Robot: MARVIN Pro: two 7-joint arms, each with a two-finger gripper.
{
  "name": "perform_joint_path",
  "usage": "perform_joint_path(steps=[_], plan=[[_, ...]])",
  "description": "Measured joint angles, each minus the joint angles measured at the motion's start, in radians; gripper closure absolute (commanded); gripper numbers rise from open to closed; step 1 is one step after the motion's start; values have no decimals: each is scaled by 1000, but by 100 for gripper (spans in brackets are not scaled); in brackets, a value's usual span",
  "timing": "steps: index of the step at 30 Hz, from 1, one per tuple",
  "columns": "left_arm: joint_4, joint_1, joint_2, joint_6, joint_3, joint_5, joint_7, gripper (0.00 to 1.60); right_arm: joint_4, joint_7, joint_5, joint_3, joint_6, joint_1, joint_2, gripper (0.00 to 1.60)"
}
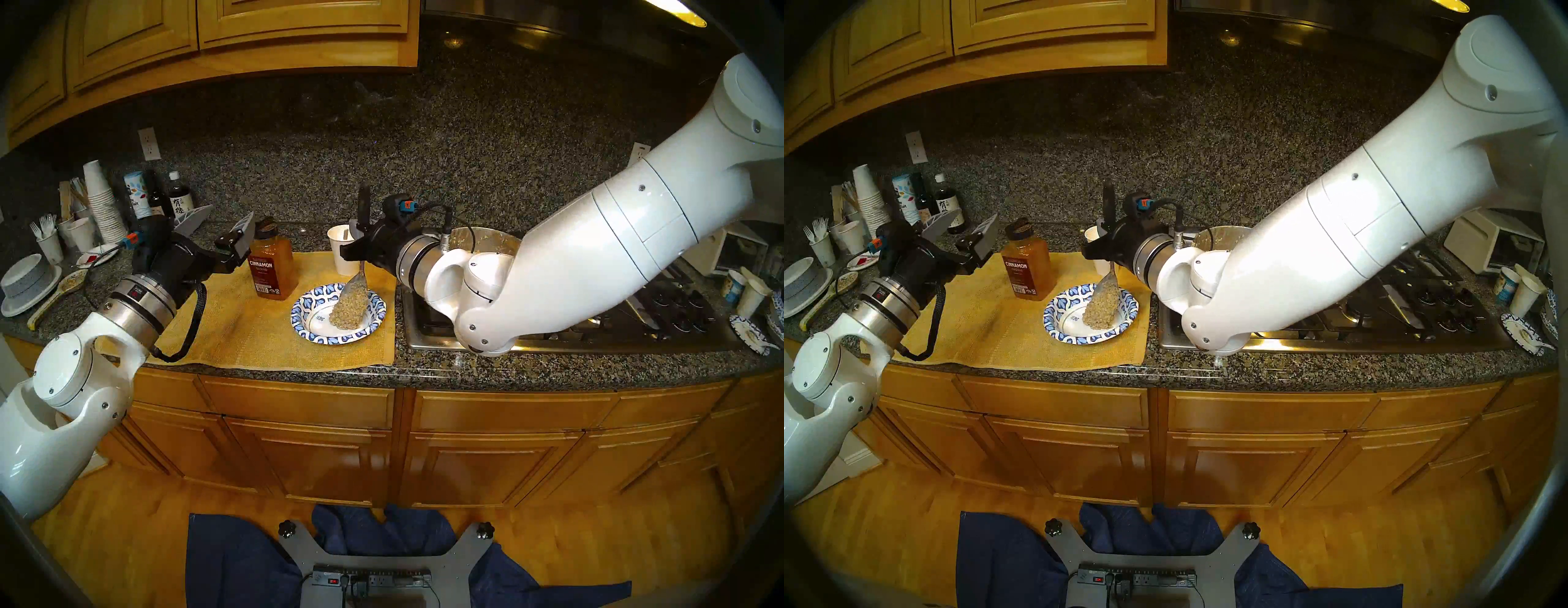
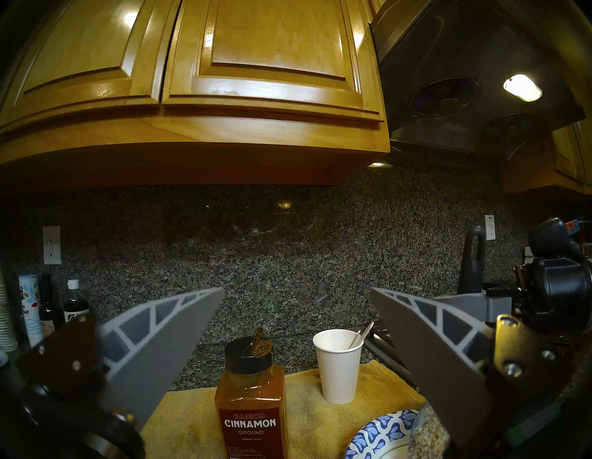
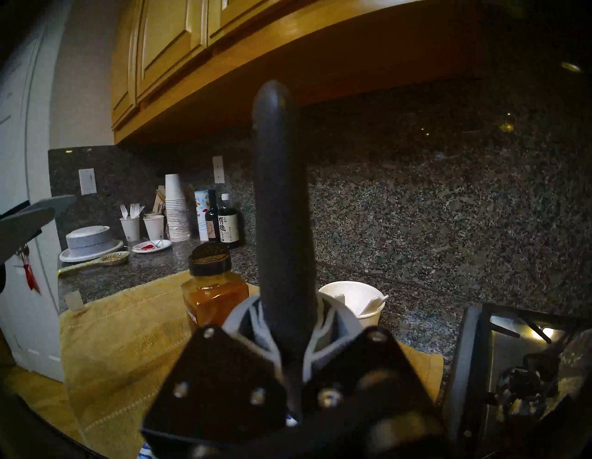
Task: Scoop oatmeal into bowl, add cinnamon, and put a spoon inside bowl
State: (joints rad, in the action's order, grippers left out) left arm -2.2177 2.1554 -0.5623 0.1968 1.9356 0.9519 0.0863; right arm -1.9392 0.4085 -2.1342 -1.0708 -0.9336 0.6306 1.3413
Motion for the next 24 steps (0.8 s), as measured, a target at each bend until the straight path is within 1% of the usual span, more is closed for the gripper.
perform_joint_path(steps=[8,12,18,24], plan=[[0,0,0,0,0,0,0,0,-1,42,57,8,-2,23,17,160],[0,0,0,0,0,0,0,0,0,62,103,1,-3,41,26,160],[0,0,0,0,0,0,0,0,0,107,206,-26,-5,58,58,160],[0,0,0,0,0,0,0,0,-1,186,339,-65,-6,54,104,160]])
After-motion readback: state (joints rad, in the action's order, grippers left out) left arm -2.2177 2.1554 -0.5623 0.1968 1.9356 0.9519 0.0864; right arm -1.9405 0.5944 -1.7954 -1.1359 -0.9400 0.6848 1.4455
